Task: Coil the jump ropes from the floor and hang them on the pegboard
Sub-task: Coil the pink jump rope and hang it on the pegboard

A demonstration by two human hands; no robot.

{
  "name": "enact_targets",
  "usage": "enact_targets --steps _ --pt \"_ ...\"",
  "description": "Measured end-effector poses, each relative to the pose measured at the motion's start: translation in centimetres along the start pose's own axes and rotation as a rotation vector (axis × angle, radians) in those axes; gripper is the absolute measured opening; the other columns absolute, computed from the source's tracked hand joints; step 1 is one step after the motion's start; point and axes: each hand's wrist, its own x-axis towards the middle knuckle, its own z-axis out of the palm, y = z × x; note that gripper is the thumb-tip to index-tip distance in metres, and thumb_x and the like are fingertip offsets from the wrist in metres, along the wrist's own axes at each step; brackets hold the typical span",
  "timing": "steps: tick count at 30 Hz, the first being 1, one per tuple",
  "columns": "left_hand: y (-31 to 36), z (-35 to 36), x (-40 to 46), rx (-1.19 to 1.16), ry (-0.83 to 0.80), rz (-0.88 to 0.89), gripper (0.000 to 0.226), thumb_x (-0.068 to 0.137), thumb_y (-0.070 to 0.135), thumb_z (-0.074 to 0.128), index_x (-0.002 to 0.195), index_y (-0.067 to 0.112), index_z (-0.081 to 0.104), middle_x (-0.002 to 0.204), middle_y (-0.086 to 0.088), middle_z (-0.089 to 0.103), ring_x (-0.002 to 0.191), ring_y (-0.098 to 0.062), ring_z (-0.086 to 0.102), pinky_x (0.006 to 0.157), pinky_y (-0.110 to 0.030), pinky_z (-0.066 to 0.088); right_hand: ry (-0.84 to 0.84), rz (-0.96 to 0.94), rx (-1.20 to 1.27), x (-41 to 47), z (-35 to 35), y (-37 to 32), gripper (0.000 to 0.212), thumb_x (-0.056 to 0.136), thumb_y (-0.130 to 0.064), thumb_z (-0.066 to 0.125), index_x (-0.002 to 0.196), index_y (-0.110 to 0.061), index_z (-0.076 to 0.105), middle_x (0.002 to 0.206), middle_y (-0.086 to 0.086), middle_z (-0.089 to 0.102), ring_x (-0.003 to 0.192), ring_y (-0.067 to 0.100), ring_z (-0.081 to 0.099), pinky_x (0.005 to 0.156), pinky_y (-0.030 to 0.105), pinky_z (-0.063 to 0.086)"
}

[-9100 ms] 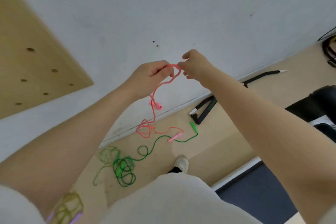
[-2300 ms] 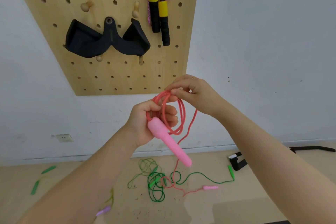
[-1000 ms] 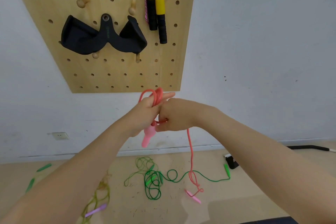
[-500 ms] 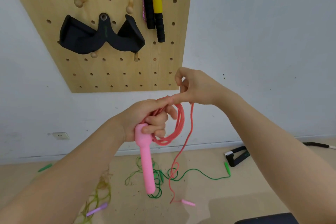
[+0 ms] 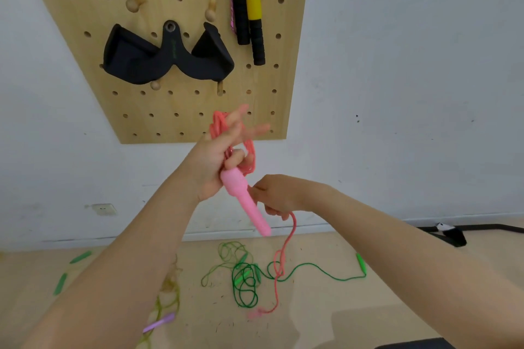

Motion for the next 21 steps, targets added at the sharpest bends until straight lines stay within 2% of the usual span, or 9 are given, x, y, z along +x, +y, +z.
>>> enact_targets --steps 3,5,7,10,12,16,18,20,21 --pt "-1.7 -0.9 0.5 0.435 0.149 -0.007 0.045 0.098 0.016 0.045 0.142 0.027 0.035 0.095 -0.005 0.071 0.038 -0.006 0.045 0.073 -0.029 0.055 -0.009 -0.037 -0.298 -0.8 -0.9 -1.1 0.033 0.097 -0.03 0.041 0.094 -0.002 0.059 0.071 0.005 0.059 0.055 0.018 0.056 0.056 0.024 0.047" --pt "-2.8 -1.4 0.8 0.476 0.226 -0.068 0.05 0.096 0.02 0.052 0.142 0.028 0.035 0.098 -0.007 0.068 0.067 -0.012 0.065 0.069 -0.025 0.052 -0.108 -0.084 -0.424 -1.6 -1.3 -1.8 0.028 0.093 -0.025 0.049 0.103 -0.002 0.061 0.073 0.002 0.064 0.061 0.016 0.063 0.063 0.024 0.051" --pt "-3.6 -1.8 1.1 0.476 0.26 -0.091 0.049 0.096 0.023 0.052 0.141 0.028 0.036 0.117 -0.005 0.061 0.087 -0.015 0.063 0.063 -0.022 0.047 -0.161 -0.12 -0.492 -2.1 -1.7 -2.1 0.022 0.089 -0.023 0.055 0.1 -0.006 0.062 0.068 -0.004 0.063 0.064 0.011 0.064 0.065 0.021 0.05" --pt "-4.0 -2.2 1.4 0.614 0.377 -0.081 0.043 0.098 0.022 0.046 0.14 0.026 0.038 0.109 -0.004 0.059 0.084 -0.017 0.057 0.06 -0.022 0.043 -0.094 -0.105 -0.447 -2.4 -3.2 -1.3 0.011 0.085 -0.026 0.062 0.088 -0.016 0.064 0.063 -0.009 0.062 0.071 0.009 0.067 0.064 0.021 0.046" --pt "-4.0 -3.0 1.8 0.67 0.457 -0.07 0.039 0.099 0.02 0.043 0.138 0.02 0.042 0.111 -0.009 0.06 0.087 -0.018 0.055 0.061 -0.022 0.043 -0.05 -0.098 -0.417 -2.6 -3.8 -0.4 0.011 0.084 -0.025 0.061 0.094 -0.021 0.064 0.069 -0.01 0.062 0.076 0.011 0.066 0.067 0.023 0.045" --pt "-3.7 -3.3 1.9 0.938 0.431 -0.028 0.042 0.098 0.025 0.043 0.14 0.018 0.04 0.131 -0.001 0.054 0.113 -0.018 0.054 0.099 -0.035 0.042 0.08 -0.191 -0.444 -2.4 -3.2 -0.1 0.038 0.093 -0.012 0.042 0.128 -0.021 0.055 0.103 -0.002 0.063 0.084 0.017 0.063 0.084 0.031 0.048" --pt "-3.6 -1.6 1.3 0.949 0.281 -0.017 0.039 0.099 0.032 0.042 0.138 0.027 0.04 0.118 0.012 0.06 0.099 -0.008 0.059 0.087 -0.031 0.046 0.254 -0.356 -0.424 -2.0 -3.1 -0.5 0.031 0.094 -0.012 0.045 0.119 -0.017 0.063 0.1 -0.001 0.067 0.086 0.018 0.06 0.082 0.028 0.045" --pt "-3.4 0.0 0.4 0.673 0.154 -0.05 0.03 0.099 0.038 0.036 0.122 0.026 0.05 0.073 0.014 0.068 0.058 -0.004 0.059 0.061 -0.028 0.041 0.396 -0.492 -0.302 -1.9 -3.8 -0.6 0.017 0.091 -0.013 0.054 0.102 -0.012 0.067 0.078 -0.003 0.066 0.068 0.015 0.056 0.068 0.027 0.043" --pt "-3.4 0.3 0.0 0.498 0.107 -0.049 0.036 0.098 0.041 0.033 0.113 0.018 0.056 0.056 0.007 0.065 0.044 -0.008 0.053 0.056 -0.029 0.036 0.456 -0.52 -0.225 -2.0 -4.3 -0.6 0.008 0.088 -0.015 0.06 0.094 -0.011 0.062 0.069 -0.003 0.061 0.061 0.012 0.052 0.062 0.026 0.042"
